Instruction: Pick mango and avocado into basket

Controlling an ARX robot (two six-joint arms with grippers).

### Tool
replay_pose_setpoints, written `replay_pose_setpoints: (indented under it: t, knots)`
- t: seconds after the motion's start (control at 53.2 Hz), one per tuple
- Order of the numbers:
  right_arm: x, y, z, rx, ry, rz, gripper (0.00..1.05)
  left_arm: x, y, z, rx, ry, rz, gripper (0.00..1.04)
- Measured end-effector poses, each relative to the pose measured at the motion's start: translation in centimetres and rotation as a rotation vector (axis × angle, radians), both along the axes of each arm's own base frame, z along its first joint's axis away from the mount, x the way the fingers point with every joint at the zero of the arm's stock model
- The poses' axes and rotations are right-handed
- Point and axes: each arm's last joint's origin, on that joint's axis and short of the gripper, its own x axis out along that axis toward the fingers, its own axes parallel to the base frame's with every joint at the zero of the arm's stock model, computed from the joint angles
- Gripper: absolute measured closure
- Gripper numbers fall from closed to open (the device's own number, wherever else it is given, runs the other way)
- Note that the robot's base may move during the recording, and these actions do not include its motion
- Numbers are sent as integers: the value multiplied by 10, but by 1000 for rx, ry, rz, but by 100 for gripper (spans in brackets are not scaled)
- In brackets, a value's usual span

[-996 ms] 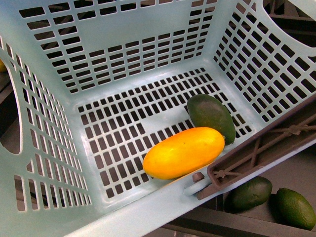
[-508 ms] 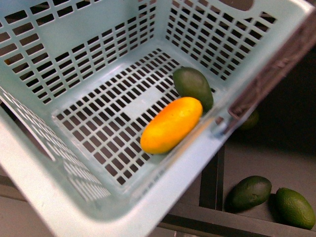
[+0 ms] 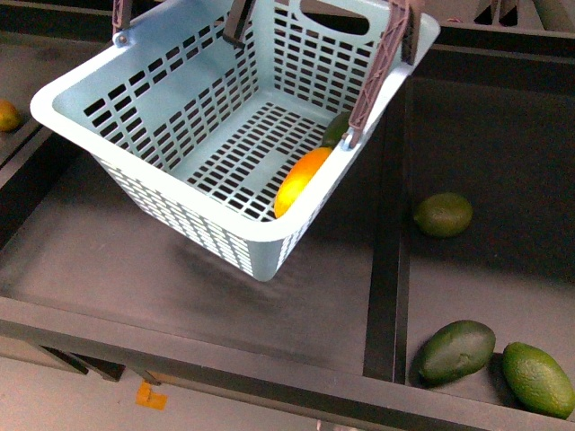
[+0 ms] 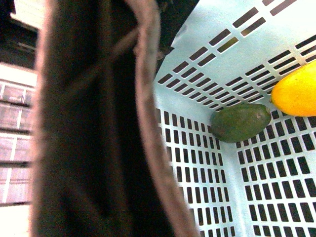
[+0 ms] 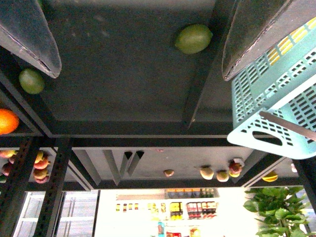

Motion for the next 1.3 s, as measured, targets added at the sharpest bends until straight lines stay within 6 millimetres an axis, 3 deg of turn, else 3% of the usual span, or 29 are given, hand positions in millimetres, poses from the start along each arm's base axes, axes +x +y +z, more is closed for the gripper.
replay_pose_setpoints:
  t: [0.263,0.564,0.902,1.053,1.109,1.203,1.297]
  knots:
    - [0,0,0,0,0,0,9,38,16,-49,-31,30,162,100]
    - [0,0,0,0,0,0,9,43,22,-64,-79,17,207,100]
    - [0,0,0,0,0,0,9,30,34,-59,-82,41,264,44]
    - [0,0,0,0,0,0,9,10,49,-41,-83,41,303,19]
    - [0,0,0,0,0,0,9,-8,65,-28,-27,61,327,6]
    - [0,0,0,0,0,0,9,-31,90,-16,25,90,357,8]
    - [0,0,0,0,0,0,9,-34,96,-11,30,77,371,8]
